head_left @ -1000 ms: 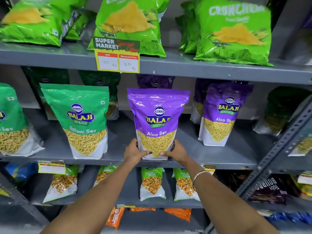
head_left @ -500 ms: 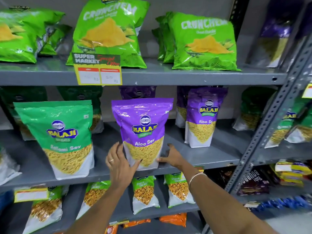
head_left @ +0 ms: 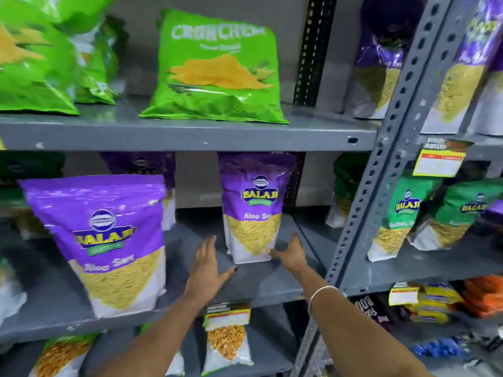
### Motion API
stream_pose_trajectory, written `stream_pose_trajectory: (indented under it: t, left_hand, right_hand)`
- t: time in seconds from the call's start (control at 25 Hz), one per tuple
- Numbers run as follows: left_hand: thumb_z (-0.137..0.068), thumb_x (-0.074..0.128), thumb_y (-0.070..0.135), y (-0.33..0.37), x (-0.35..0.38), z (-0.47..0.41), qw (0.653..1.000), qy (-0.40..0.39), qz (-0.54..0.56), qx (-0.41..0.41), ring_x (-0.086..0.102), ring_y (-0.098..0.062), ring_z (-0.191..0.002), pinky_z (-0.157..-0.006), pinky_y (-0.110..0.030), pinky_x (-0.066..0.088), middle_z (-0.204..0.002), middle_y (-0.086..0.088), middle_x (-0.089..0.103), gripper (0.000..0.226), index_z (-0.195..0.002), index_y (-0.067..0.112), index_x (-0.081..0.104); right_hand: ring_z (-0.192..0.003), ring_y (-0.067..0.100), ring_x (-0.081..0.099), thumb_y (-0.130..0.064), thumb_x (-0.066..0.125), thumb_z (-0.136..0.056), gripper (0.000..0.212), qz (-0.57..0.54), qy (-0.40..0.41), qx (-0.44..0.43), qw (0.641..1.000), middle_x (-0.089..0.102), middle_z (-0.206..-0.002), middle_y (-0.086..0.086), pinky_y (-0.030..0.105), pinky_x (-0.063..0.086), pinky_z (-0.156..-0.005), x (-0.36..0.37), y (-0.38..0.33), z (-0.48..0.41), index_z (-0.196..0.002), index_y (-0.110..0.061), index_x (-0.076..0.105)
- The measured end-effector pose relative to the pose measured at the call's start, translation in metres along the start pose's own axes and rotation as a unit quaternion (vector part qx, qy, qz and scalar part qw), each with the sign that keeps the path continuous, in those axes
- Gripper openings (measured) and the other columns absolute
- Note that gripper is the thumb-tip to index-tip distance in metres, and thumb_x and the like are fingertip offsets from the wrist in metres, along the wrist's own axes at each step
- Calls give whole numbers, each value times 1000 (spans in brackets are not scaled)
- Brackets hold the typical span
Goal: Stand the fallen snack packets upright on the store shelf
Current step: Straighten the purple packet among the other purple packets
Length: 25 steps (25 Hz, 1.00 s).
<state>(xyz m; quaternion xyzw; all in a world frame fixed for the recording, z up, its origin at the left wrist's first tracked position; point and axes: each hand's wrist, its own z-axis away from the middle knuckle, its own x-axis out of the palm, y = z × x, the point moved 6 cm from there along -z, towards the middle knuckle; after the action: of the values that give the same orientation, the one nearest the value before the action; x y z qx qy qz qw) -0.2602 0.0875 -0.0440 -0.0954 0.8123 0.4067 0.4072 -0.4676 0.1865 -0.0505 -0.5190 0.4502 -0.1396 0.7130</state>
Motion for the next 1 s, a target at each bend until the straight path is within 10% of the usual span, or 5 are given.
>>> stream_pose_trajectory:
  t: [0.16, 0.28, 0.6, 1.0]
  left_hand:
    - [-43, 81, 45, -4, 43, -46, 943, -57, 240, -223, 49, -31, -125, -105, -43, 41, -134, -19, 50, 104, -129, 3, 40]
    - [-43, 79, 35, 0, 43, -49, 923, -21, 274, -268, 56, -20, -97, -90, -42, 47, -105, -11, 57, 73, -101, 10, 42]
    - [-69, 78, 16, 15, 36, -1, 935, -32, 230, -266, 60, -35, -104, -91, -51, 49, -103, -17, 60, 42, -88, 13, 41]
    - [-73, 75, 24, 43, 19, 32, 946, -47, 174, -269, 58, -32, -109, -91, -42, 47, -119, -15, 62, 41, -94, 12, 42]
  right_hand:
    - [-120, 23, 48, -21, 88, -53, 97, -57, -105, 9, 993, 49, -134, 13, 47, 40, -106, 19, 16, -40, -132, -11, 33]
    - [-115, 36, 57, -36, 85, -36, 92, -92, -133, -3, 987, 61, -123, 19, 53, 46, -100, 40, 33, -62, -116, -7, 49]
    - [-116, 32, 58, -5, 83, -61, 46, -105, -154, -14, 982, 62, -124, 19, 51, 45, -102, -1, 17, 10, -91, -20, 52]
    - [-119, 28, 56, -15, 86, -58, 75, -81, -168, 1, 982, 61, -126, 12, 46, 45, -104, -15, 21, 44, -123, -4, 49]
